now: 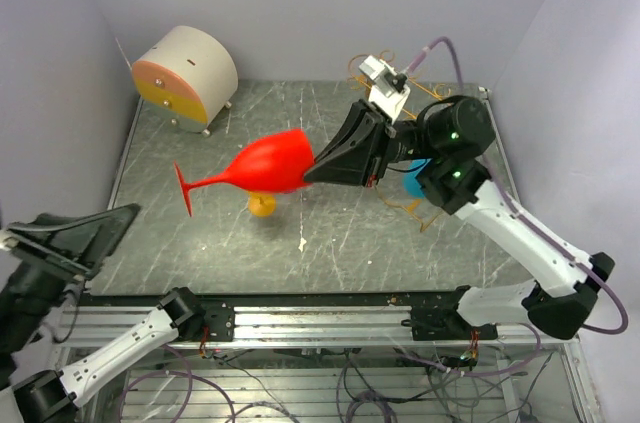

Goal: Take the wine glass off the wine glass rack

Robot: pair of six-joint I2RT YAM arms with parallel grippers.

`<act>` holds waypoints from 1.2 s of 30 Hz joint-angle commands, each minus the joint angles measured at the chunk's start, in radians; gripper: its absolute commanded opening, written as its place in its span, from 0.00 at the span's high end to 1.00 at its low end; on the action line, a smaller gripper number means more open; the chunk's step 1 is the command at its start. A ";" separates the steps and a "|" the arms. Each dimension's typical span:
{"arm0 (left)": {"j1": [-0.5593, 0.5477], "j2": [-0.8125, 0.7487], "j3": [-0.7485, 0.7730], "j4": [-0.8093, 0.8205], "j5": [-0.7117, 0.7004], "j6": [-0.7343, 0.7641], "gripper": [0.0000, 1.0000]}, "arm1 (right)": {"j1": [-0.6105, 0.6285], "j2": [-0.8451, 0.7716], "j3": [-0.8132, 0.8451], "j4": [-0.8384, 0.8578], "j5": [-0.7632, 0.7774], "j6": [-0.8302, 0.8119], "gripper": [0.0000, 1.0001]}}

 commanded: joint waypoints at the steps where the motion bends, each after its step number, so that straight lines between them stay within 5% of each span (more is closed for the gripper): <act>1: 0.005 0.051 0.188 -0.467 -0.336 0.044 0.37 | 0.002 -0.009 0.209 -0.720 0.164 -0.427 1.00; 6: 0.009 0.241 0.322 -0.638 -0.367 0.124 0.44 | 0.049 0.155 0.483 -1.255 0.438 -0.614 1.00; 12: 0.009 0.491 0.384 -0.760 -0.358 0.218 0.44 | 0.227 0.339 0.633 -1.612 0.995 -0.672 1.00; 27: 0.009 0.438 0.258 -0.671 -0.359 0.225 0.45 | 0.305 0.418 0.486 -1.614 1.065 -0.686 1.00; 36: 0.010 0.379 0.261 -0.701 -0.379 0.197 0.45 | 0.394 0.618 0.640 -1.615 1.075 -0.704 1.00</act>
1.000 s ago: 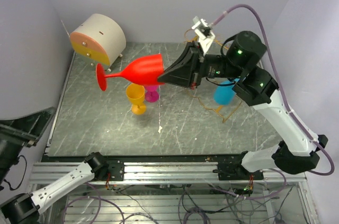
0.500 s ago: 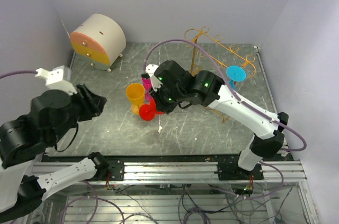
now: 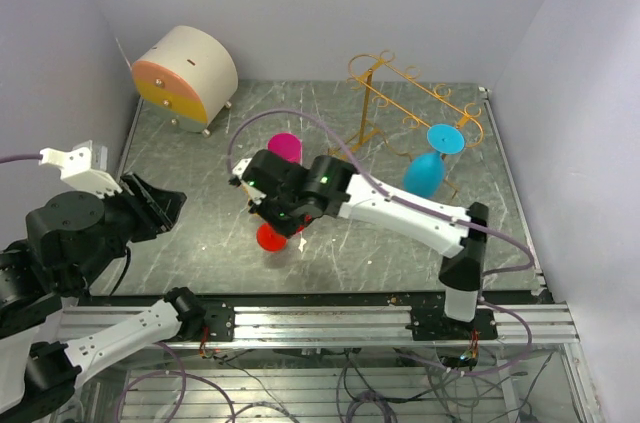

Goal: Take the wine glass off the wine glass rack

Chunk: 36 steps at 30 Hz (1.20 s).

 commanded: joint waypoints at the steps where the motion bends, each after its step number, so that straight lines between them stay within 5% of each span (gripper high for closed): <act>1: 0.004 -0.036 0.004 -0.019 -0.033 -0.016 0.45 | 0.030 0.078 0.095 0.009 0.030 -0.015 1.00; 22: 0.004 -0.111 -0.043 -0.029 -0.019 -0.051 0.47 | 0.032 0.392 0.370 -0.057 0.092 -0.024 1.00; 30: 0.004 -0.115 -0.064 -0.017 -0.011 -0.055 0.45 | 0.032 0.344 0.355 -0.010 0.076 -0.028 0.72; 36: 0.004 -0.111 -0.070 -0.001 -0.001 -0.058 0.46 | 0.032 0.280 0.335 0.021 0.095 -0.022 0.69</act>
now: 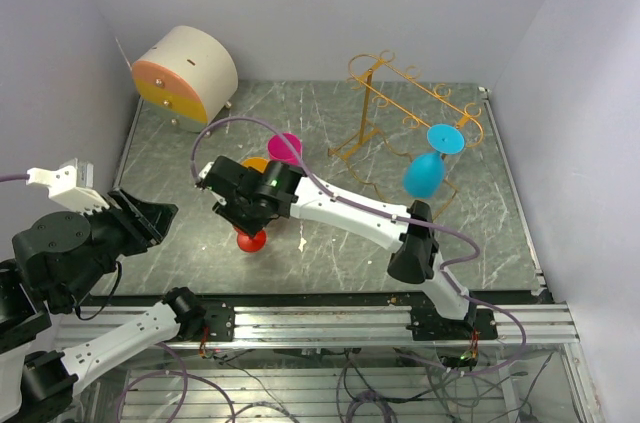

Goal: Take the wine glass off the wine glass rack

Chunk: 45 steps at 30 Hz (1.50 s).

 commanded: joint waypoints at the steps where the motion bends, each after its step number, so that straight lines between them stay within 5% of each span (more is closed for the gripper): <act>1: 0.004 0.000 -0.005 0.024 0.006 -0.009 0.46 | -0.001 -0.107 -0.009 0.042 0.026 0.005 0.69; 14: 0.004 0.015 -0.075 0.234 0.123 0.013 0.44 | -0.001 -0.486 -0.196 0.143 0.312 0.130 0.68; 26: 0.004 0.192 -0.411 1.122 0.573 -0.114 0.39 | -0.003 -1.119 -0.686 0.420 0.603 0.277 0.56; 33: -0.003 0.466 -0.411 1.441 0.680 -0.229 0.39 | -0.003 -1.240 -0.738 0.392 0.805 0.372 0.52; 45: -0.063 0.799 -0.174 1.561 0.752 -0.234 0.40 | -0.003 -1.291 -0.728 0.396 1.063 0.325 0.50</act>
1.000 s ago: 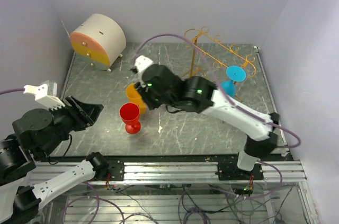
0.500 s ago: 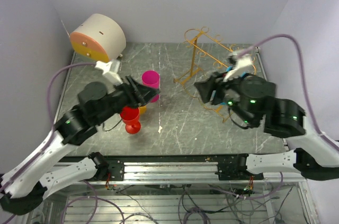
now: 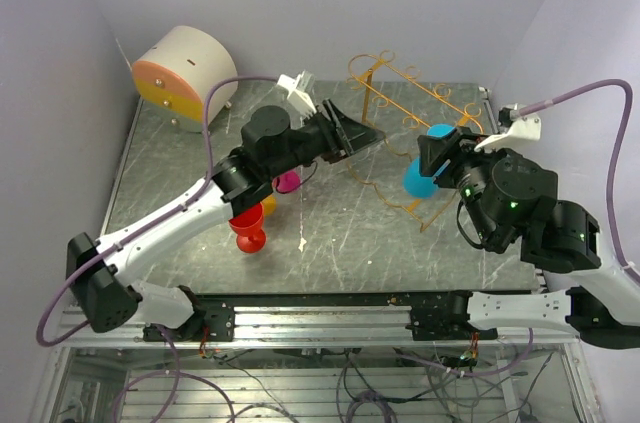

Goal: Take the wine glass off the wine glass rack

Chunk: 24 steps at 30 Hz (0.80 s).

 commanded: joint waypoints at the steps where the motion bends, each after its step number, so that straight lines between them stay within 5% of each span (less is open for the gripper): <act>1: -0.028 0.078 0.111 0.120 0.052 -0.002 0.40 | -0.001 -0.022 0.044 -0.012 0.137 -0.002 0.50; 10: -0.064 0.238 0.249 0.058 0.066 0.000 0.42 | -0.001 -0.045 0.072 -0.047 0.317 0.012 0.50; 24: -0.085 0.391 0.401 -0.041 0.058 0.006 0.44 | -0.001 -0.054 0.092 -0.027 0.278 -0.022 0.50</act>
